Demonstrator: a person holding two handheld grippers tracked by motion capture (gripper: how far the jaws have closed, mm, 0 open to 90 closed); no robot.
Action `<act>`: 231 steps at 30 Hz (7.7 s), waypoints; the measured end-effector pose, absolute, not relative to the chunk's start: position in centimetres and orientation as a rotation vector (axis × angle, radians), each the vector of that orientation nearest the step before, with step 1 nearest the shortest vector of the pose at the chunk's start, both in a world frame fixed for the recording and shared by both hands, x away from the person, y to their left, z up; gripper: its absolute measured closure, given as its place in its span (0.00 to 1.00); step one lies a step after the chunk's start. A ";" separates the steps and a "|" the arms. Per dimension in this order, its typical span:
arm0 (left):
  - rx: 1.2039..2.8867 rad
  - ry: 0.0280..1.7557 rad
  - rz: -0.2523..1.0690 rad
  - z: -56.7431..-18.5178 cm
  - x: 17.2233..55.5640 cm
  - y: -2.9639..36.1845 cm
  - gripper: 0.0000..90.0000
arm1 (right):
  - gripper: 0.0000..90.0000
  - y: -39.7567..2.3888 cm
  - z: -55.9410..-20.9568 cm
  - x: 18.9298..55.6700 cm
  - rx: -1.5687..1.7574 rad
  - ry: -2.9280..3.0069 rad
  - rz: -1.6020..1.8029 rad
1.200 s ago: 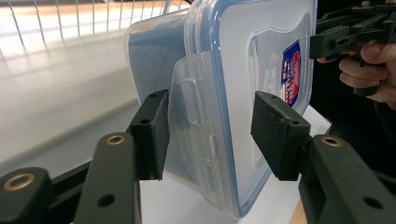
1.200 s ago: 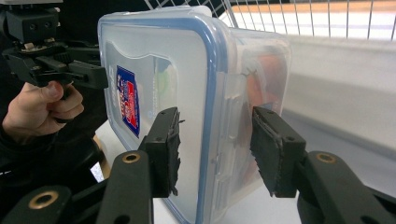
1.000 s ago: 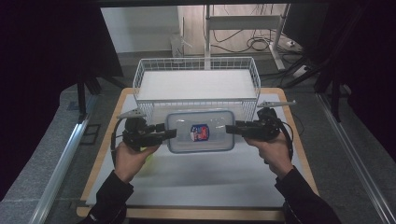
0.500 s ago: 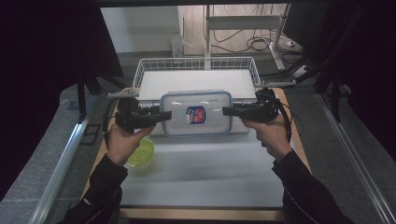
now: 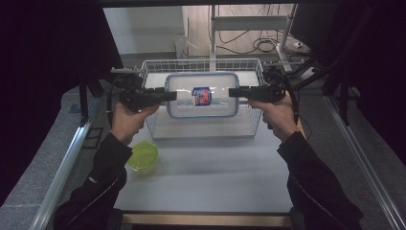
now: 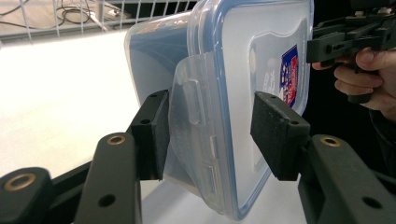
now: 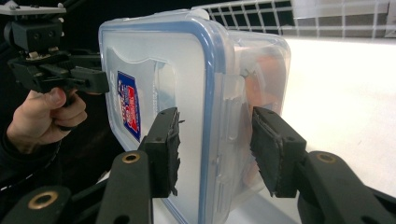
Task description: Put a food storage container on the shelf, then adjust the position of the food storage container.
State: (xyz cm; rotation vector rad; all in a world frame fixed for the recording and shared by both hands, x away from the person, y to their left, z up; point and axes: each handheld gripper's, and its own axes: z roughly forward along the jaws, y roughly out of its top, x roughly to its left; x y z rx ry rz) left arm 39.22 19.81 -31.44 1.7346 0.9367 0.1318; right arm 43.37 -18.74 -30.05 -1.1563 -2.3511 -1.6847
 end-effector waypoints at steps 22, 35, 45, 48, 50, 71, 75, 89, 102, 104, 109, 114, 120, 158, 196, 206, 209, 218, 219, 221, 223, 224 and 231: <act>1.706 0.985 0.096 -30.8 44.3 20.0 0.54 | 0.58 -18.4 -29.0 48.8 -1.254 -2.260 -1.688; 1.678 0.931 0.151 -32.0 44.2 20.1 0.50 | 0.56 -18.3 -29.8 49.0 -1.271 -2.245 -1.706; 1.693 0.967 0.164 -32.6 44.6 19.7 0.35 | 0.51 -17.7 -31.1 49.3 -1.306 -2.277 -1.672; 1.666 0.978 0.138 -32.9 44.9 19.9 0.34 | 0.50 -17.6 -31.4 49.3 -1.314 -2.283 -1.657; 1.658 0.984 0.133 -33.0 45.1 20.0 0.33 | 0.50 -17.6 -31.6 49.3 -1.317 -2.275 -1.660; 1.685 0.905 0.393 -32.4 41.6 20.4 0.39 | 0.59 -18.8 -31.9 48.4 -1.278 -2.336 -1.761; 1.712 0.882 0.376 -32.7 40.0 20.1 0.60 | 0.76 -18.9 -31.8 47.4 -1.275 -2.425 -1.778; 1.831 0.924 0.397 -34.8 41.6 17.5 0.93 | 0.96 -16.6 -32.9 46.3 -1.145 -2.594 -1.718; 1.853 0.961 0.428 -34.7 43.1 17.2 0.93 | 0.98 -16.1 -33.5 47.0 -1.183 -2.606 -1.730; 1.849 0.961 0.428 -34.8 42.9 17.1 0.93 | 0.97 -16.0 -33.5 46.9 -1.179 -2.620 -1.725; 1.844 0.926 0.392 -35.2 42.1 16.9 0.87 | 0.92 -16.3 -33.6 46.4 -1.175 -2.630 -1.730; 1.849 0.890 0.378 -35.7 40.8 17.1 0.75 | 0.82 -16.8 -33.8 45.7 -1.155 -2.623 -1.739; 1.853 0.858 0.398 -36.1 39.0 17.0 0.59 | 0.70 -17.0 -34.1 44.2 -1.104 -2.633 -1.756; 1.962 0.792 0.404 -44.4 30.2 14.4 0.07 | 0.11 -18.1 -41.7 36.0 -0.977 -2.845 -1.655; 2.018 0.836 0.431 -49.2 26.5 15.1 0.22 | 0.04 -20.2 -49.8 31.5 -1.004 -2.905 -1.378; 1.938 1.004 0.470 -47.8 28.3 20.0 0.86 | 0.05 -20.1 -50.1 31.5 -0.995 -2.915 -1.344; 1.920 1.076 0.503 -47.7 28.8 21.9 0.98 | 0.06 -20.0 -50.2 31.5 -0.992 -2.917 -1.335; 1.858 1.245 0.555 -48.3 29.7 27.2 1.00 | 0.07 -20.0 -50.3 31.6 -0.984 -2.918 -1.323; 1.856 1.259 0.546 -48.5 29.9 27.5 1.00 | 0.07 -20.0 -50.3 31.6 -0.985 -2.919 -1.321; 1.862 1.281 0.531 -49.1 30.2 27.9 1.00 | 0.07 -19.9 -50.3 31.6 -0.986 -2.919 -1.316; 1.870 1.295 0.512 -49.5 30.4 28.0 1.00 | 0.07 -19.9 -50.4 31.6 -0.985 -2.919 -1.315; 1.880 1.307 0.510 -49.8 30.6 27.9 1.00 | 0.07 -19.9 -50.4 31.6 -0.985 -2.920 -1.313; 1.871 1.344 0.494 -50.3 30.7 28.4 1.00 | 0.08 -19.9 -50.4 31.5 -0.981 -2.924 -1.306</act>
